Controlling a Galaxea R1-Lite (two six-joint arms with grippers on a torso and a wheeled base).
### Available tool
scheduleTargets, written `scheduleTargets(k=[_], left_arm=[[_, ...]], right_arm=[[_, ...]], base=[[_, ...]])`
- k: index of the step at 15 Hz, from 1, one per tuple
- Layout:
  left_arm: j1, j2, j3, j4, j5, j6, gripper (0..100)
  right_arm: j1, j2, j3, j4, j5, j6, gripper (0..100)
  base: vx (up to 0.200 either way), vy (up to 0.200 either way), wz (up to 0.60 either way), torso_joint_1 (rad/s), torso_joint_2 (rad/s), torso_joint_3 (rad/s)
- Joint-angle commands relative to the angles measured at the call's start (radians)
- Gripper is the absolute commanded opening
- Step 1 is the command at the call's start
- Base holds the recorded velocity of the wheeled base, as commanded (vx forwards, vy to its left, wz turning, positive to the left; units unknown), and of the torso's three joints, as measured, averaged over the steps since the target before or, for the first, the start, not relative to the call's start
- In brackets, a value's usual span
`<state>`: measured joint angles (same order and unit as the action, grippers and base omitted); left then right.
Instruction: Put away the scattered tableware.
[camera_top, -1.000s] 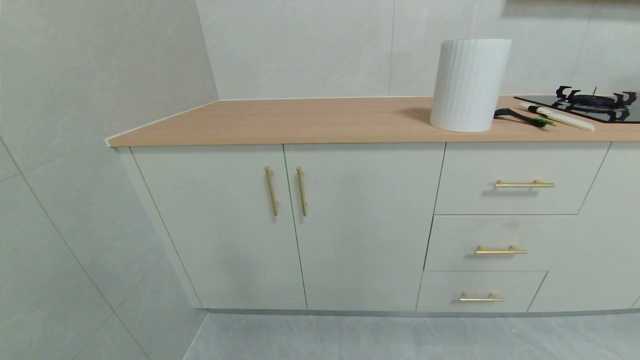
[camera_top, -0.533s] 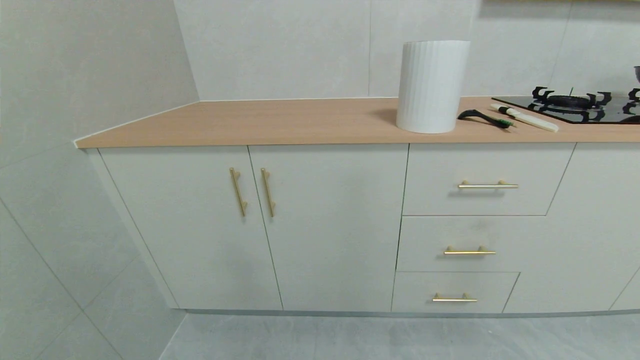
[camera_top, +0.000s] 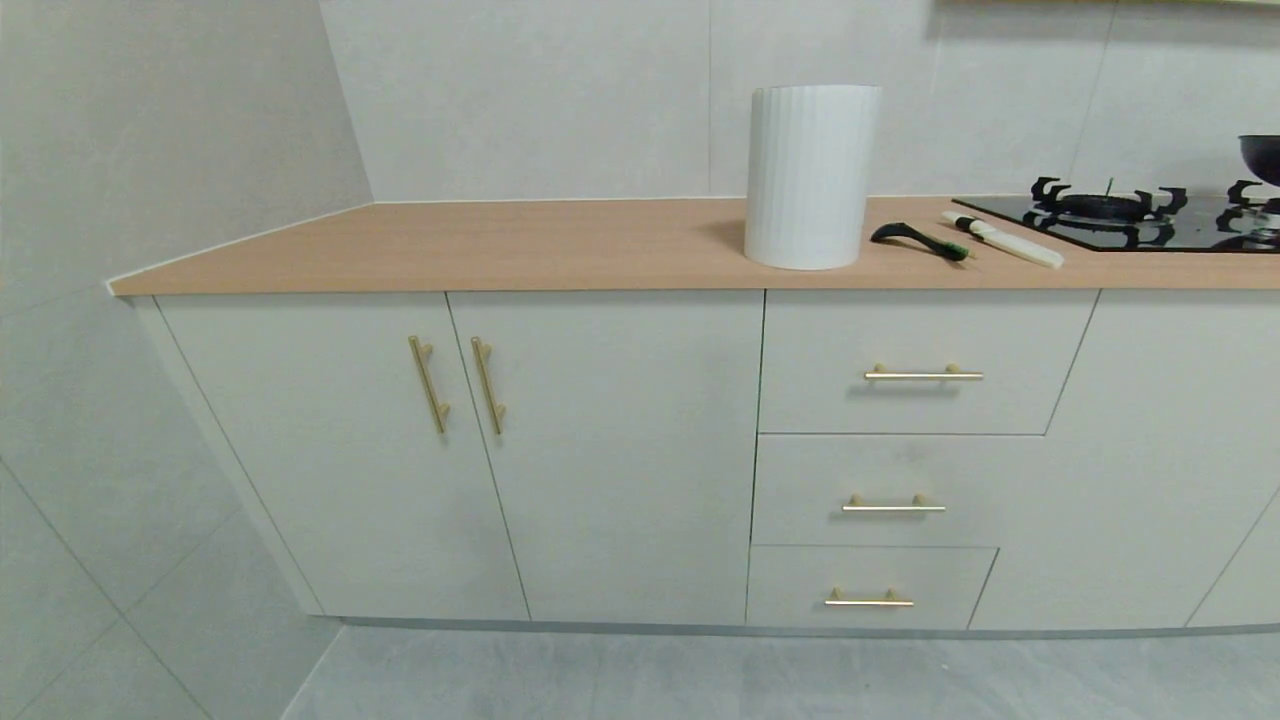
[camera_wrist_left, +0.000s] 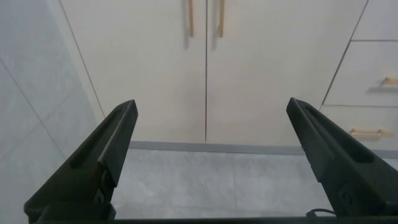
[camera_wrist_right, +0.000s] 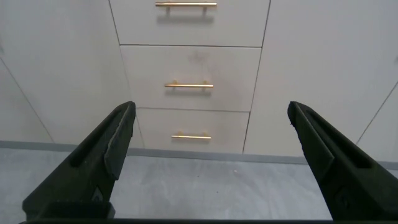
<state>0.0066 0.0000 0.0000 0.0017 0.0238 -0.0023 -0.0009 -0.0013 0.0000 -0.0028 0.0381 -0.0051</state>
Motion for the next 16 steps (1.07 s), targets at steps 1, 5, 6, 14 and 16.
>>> scheduleTargets(k=[1, 5, 6, 14, 16], left_arm=[[0.001, 0.002, 0.0, 0.0, 0.001, -0.001, 100], [0.001, 0.0, 0.0, 0.0, 0.001, 0.001, 100], [0.001, 0.002, 0.0, 0.0, 0.001, -0.001, 100], [0.001, 0.002, 0.0, 0.0, 0.001, -0.001, 100], [0.001, 0.0, 0.0, 0.001, 0.001, -0.001, 100]], right_arm=[[0.001, 0.001, 0.0, 0.0, 0.0, -0.001, 100], [0.001, 0.001, 0.0, 0.0, 0.0, -0.001, 100], [0.001, 0.001, 0.0, 0.0, 0.0, 0.001, 100], [0.001, 0.001, 0.0, 0.0, 0.0, -0.001, 100], [0.001, 0.001, 0.0, 0.0, 0.0, -0.001, 100]], base=[[0.0, 0.0, 0.0, 0.0, 0.0, 0.0], [0.0, 0.0, 0.0, 0.0, 0.0, 0.0], [0.2, 0.0, 0.0, -0.002, 0.0, 0.007], [0.1, 0.0, 0.0, 0.002, 0.0, 0.001], [0.0, 0.0, 0.0, 0.0, 0.0, 0.0]])
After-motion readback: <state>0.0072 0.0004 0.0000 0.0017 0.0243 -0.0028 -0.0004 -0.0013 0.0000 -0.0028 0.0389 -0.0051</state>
